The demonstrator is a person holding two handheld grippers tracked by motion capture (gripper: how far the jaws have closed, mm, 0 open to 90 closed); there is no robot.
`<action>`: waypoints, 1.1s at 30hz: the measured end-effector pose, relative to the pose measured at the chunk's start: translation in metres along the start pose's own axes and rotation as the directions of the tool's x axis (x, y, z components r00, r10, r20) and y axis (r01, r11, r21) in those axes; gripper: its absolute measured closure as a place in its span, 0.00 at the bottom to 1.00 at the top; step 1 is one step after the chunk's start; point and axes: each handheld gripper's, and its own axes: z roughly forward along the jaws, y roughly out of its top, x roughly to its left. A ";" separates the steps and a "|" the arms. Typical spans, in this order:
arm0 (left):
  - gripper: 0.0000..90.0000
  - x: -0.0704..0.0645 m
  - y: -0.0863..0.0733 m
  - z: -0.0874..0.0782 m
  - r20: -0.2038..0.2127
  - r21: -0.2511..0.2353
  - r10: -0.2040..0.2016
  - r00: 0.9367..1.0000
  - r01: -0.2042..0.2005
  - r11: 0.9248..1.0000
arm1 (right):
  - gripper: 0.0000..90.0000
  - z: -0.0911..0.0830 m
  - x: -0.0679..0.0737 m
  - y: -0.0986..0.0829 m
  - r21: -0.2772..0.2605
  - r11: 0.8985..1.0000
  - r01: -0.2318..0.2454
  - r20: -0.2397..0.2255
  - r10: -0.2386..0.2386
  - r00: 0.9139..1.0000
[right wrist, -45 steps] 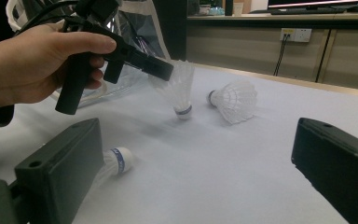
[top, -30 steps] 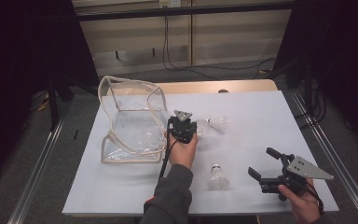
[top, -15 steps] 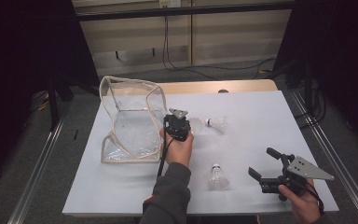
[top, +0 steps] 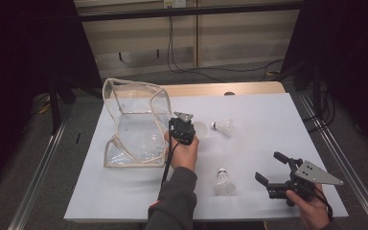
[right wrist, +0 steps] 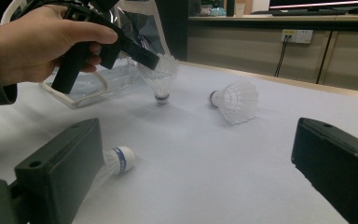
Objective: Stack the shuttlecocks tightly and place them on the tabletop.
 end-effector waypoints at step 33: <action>0.99 0.002 0.000 0.007 -0.002 -0.056 0.000 1.000 0.000 0.998 | 0.02 0.000 0.000 0.000 0.000 1.000 -0.003 -0.006 0.003 1.000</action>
